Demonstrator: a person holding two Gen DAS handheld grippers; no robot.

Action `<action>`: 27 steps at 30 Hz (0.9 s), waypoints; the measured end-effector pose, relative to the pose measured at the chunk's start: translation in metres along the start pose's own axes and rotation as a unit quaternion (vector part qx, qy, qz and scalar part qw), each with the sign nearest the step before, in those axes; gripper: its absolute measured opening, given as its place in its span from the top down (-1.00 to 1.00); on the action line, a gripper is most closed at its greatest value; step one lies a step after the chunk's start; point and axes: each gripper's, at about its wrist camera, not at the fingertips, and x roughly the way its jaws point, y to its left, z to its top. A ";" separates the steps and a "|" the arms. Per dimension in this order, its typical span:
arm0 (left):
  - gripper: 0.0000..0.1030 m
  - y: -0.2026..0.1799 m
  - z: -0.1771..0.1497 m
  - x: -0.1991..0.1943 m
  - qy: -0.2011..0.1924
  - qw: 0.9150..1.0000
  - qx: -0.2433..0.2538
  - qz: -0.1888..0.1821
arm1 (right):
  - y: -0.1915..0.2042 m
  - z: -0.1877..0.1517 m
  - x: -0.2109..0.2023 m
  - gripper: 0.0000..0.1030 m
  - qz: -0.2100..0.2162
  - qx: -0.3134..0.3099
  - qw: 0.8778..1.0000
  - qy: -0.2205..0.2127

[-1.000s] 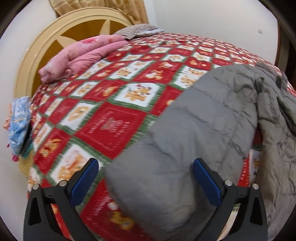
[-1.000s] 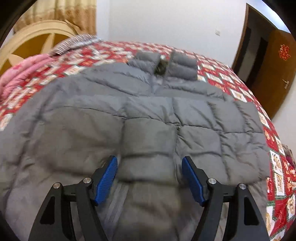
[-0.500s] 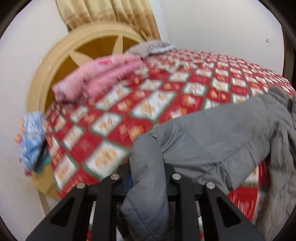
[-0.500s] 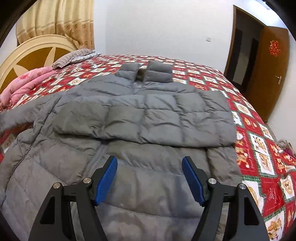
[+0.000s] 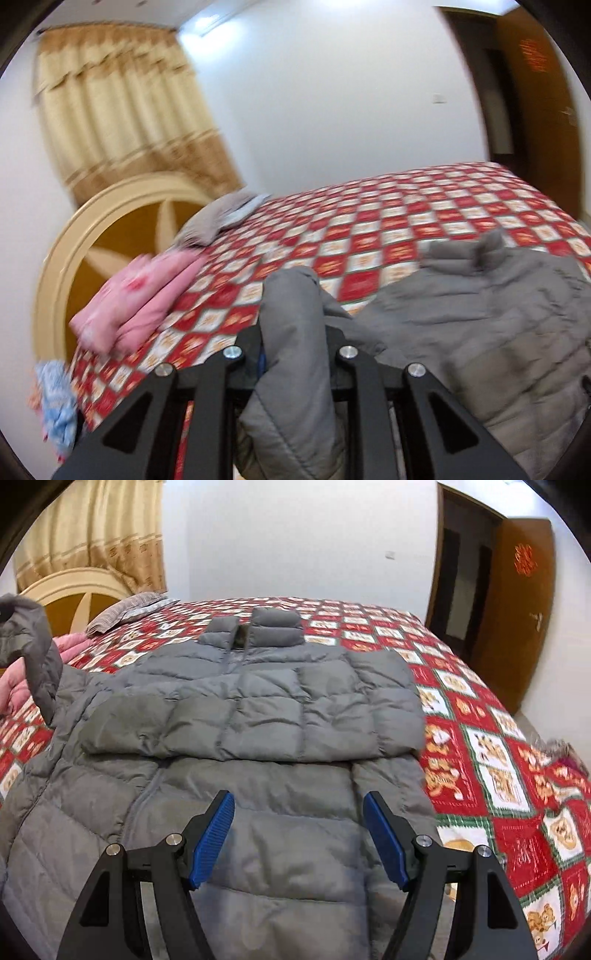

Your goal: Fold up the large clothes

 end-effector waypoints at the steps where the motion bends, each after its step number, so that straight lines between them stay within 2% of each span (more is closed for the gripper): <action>1: 0.61 -0.019 0.002 -0.001 -0.005 1.000 0.010 -0.010 | -0.004 -0.001 0.000 -0.40 -0.002 0.003 1.000 0.001; 6: 0.61 -0.091 0.010 -0.003 -0.007 0.997 0.032 -0.071 | -0.017 -0.009 0.002 -0.40 -0.012 0.013 1.000 0.004; 7: 0.58 -0.103 0.011 -0.005 -0.010 0.996 0.038 -0.081 | -0.020 -0.011 0.004 -0.40 -0.013 0.020 1.000 0.006; 8: 0.45 -0.116 0.012 -0.009 -0.012 0.995 0.041 -0.090 | -0.023 -0.013 0.006 -0.40 -0.011 0.027 1.000 0.010; 10: -0.08 -0.138 0.013 -0.014 -0.008 0.993 0.048 -0.112 | -0.028 -0.015 0.010 -0.40 -0.009 0.041 0.999 0.015; 11: -0.62 -0.149 0.013 -0.019 -0.010 0.992 0.055 -0.115 | -0.031 -0.016 0.012 -0.40 -0.008 0.046 0.999 0.017; 12: -0.88 -0.158 0.012 -0.025 -0.026 0.991 0.059 -0.114 | -0.031 -0.016 0.013 -0.40 -0.006 0.049 0.999 0.019; 15: -0.92 -0.172 0.009 -0.040 -0.063 0.988 0.086 -0.111 | -0.034 -0.017 0.017 -0.40 0.000 0.056 0.998 0.025; 18: -0.97 -0.174 0.008 -0.038 -0.064 0.988 0.089 -0.106 | -0.036 -0.020 0.023 -0.40 0.005 0.063 0.997 0.037; 22: -1.00 -0.156 -0.003 -0.015 -0.045 0.993 0.073 -0.081 | -0.039 -0.020 0.023 -0.40 0.014 0.069 0.997 0.039; 27: -1.00 -0.116 -0.029 0.033 0.006 0.998 0.051 -0.039 | -0.043 -0.004 0.009 -0.40 0.058 0.102 0.992 0.035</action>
